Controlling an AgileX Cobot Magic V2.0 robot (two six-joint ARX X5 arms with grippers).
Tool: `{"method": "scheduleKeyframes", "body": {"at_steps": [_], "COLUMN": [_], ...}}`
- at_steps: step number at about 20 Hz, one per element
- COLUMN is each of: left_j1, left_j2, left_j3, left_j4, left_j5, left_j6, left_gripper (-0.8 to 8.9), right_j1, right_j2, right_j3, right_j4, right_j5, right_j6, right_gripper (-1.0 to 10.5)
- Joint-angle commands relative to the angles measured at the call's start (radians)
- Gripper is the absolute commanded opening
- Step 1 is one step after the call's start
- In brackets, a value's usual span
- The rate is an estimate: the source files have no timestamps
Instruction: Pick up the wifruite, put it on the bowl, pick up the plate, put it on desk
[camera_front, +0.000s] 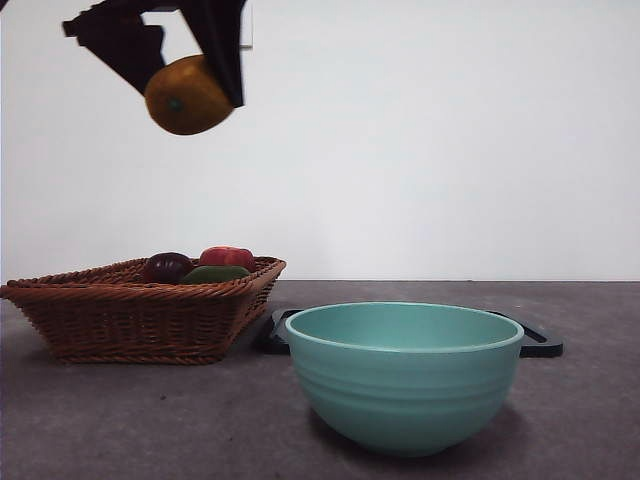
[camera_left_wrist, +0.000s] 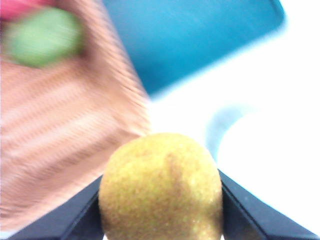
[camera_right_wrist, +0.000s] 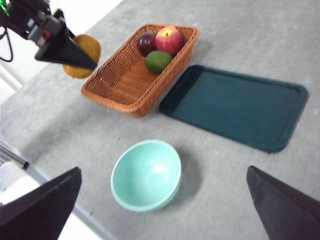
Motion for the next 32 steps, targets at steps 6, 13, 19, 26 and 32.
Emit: {"method": "scheduleKeyframes", "body": {"at_steps": [6,13,19,26,32], "left_j1": [-0.233,-0.345,-0.393,-0.401,-0.399], "left_j2": [0.019,0.130,0.290,0.392,0.451], "left_j3": [0.023,0.023,0.023,0.023,0.023], "left_j4": [0.043,0.064,0.121,0.184,0.189], "left_j5": [0.003,0.002,0.002,-0.017,-0.077], "left_j6": [-0.096,-0.170,-0.190,-0.217,-0.233], "left_gripper": [2.17,2.17,2.17,2.13,2.13], "right_j1": [0.005,0.005,0.005,0.005,0.005], "right_j2": [-0.091,-0.100,-0.100,-0.100,-0.100], "right_j3": [0.019,0.019,0.019,0.019,0.019], "right_j4": [-0.133,-0.135,-0.130,-0.102,-0.096], "right_j5": [-0.072,-0.123,-0.104,-0.097,-0.097], "right_j6": [0.001,0.014,0.011,0.012,0.012], "right_gripper": [6.0,6.0,6.0,6.0,6.0]}}
